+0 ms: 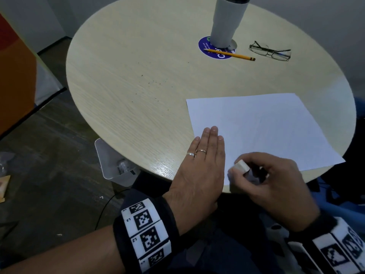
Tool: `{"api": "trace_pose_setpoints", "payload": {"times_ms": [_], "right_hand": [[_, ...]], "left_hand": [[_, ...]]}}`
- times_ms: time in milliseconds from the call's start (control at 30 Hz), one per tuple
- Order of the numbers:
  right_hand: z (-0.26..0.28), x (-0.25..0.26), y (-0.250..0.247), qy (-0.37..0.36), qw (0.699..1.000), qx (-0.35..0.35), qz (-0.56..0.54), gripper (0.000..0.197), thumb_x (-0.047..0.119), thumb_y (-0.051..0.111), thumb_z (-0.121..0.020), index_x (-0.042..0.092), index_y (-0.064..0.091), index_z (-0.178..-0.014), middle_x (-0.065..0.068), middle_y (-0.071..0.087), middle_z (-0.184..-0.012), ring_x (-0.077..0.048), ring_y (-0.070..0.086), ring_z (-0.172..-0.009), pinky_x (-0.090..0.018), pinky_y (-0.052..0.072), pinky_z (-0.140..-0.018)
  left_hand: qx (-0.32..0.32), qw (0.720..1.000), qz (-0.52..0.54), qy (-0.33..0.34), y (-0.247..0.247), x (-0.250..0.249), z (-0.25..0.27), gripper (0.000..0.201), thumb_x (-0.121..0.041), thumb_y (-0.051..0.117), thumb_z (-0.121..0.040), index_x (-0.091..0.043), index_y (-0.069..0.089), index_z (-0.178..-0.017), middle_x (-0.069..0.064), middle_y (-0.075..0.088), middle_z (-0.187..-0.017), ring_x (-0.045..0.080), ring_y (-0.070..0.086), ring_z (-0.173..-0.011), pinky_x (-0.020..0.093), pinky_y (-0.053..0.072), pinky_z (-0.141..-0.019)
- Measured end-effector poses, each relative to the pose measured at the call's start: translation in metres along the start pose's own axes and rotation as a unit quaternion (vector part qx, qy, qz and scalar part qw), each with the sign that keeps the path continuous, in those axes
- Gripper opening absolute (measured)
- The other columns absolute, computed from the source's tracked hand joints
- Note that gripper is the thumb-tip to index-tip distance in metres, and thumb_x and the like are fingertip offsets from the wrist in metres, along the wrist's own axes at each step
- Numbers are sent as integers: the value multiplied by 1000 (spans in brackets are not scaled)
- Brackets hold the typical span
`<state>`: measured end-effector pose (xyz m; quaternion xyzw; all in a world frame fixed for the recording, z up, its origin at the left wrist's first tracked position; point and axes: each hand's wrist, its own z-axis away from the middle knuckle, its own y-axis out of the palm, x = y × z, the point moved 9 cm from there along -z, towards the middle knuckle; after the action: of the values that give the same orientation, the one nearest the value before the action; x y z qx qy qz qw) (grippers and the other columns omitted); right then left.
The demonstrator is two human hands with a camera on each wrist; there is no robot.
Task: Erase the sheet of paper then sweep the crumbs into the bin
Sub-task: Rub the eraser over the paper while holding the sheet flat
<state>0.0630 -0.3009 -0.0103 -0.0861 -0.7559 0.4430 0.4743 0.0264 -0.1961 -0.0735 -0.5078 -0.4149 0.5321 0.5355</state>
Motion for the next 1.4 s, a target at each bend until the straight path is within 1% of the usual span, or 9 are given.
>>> {"api": "trace_pose_setpoints", "payload": {"times_ms": [167,300,400,533,667,767,967,1133,1400], "right_hand": [[1,-46,-22,90,995,-13,-33,17,9,84,-84,19,75,-74,1,70,-66,-21,65,-58,-41,56,-62],[-9,-17,-17,26,999,-38,6,15,13,84,-84,24,74,-79,9,72,-75,-12,67,-66,-24,53,-65],[-12,-5,8,1,1000,-9,1,18,9,83,-84,21,73,-77,4,69,-71,-17,63,-63,-36,53,-63],[-20,-45,-20,88,993,-81,-3,16,8,81,-84,14,71,-73,0,67,-66,-21,62,-61,-40,53,-63],[-20,-16,-4,23,998,-59,-6,14,11,83,-87,20,74,-80,5,72,-76,-16,67,-70,-28,54,-68],[-22,-20,2,20,998,-53,14,17,12,81,-87,18,71,-75,1,67,-69,-20,62,-65,-38,52,-63],[-23,-21,-7,20,998,-64,11,13,13,82,-86,20,74,-78,5,71,-73,-15,65,-68,-29,53,-67],[-26,-40,-10,53,996,-70,27,21,13,79,-86,13,66,-70,-1,61,-64,-22,58,-61,-40,52,-61],[-28,-53,-18,44,992,-93,69,18,19,73,-92,25,66,-76,3,64,-73,-23,60,-72,-44,52,-68]], "left_hand": [[2,1000,-7,-7,1,-1,0,112,-40,58,-99,16,-24,-152,42,-31,-158,53,-22,-153,57,-3,-128],[3,1000,-9,-8,0,0,-2,101,-37,48,-103,17,-24,-152,43,-30,-158,54,-21,-152,57,-5,-128],[-1,999,-34,-6,0,0,0,99,-37,43,-104,17,-25,-151,43,-31,-157,55,-22,-152,57,-3,-128],[-23,999,-32,-2,0,1,2,97,-32,46,-100,18,-18,-153,43,-25,-159,55,-17,-154,59,-2,-128],[-41,998,-19,33,0,4,3,126,-74,51,-91,12,-12,-159,35,-21,-166,46,-17,-157,56,1,-129],[-59,998,21,32,-4,7,5,130,-92,32,-87,8,-5,-162,29,-14,-170,39,-13,-160,53,5,-130],[-59,998,7,35,-2,6,4,125,-89,26,-91,10,-5,-161,32,-14,-169,41,-13,-160,53,7,-129],[-57,998,0,38,-1,6,5,125,-89,26,-91,10,-3,-161,31,-11,-169,41,-10,-160,53,8,-129],[-24,1000,0,15,1,15,20,119,-84,28,-95,8,-14,-160,29,-22,-168,40,-20,-158,53,2,-129]]}}
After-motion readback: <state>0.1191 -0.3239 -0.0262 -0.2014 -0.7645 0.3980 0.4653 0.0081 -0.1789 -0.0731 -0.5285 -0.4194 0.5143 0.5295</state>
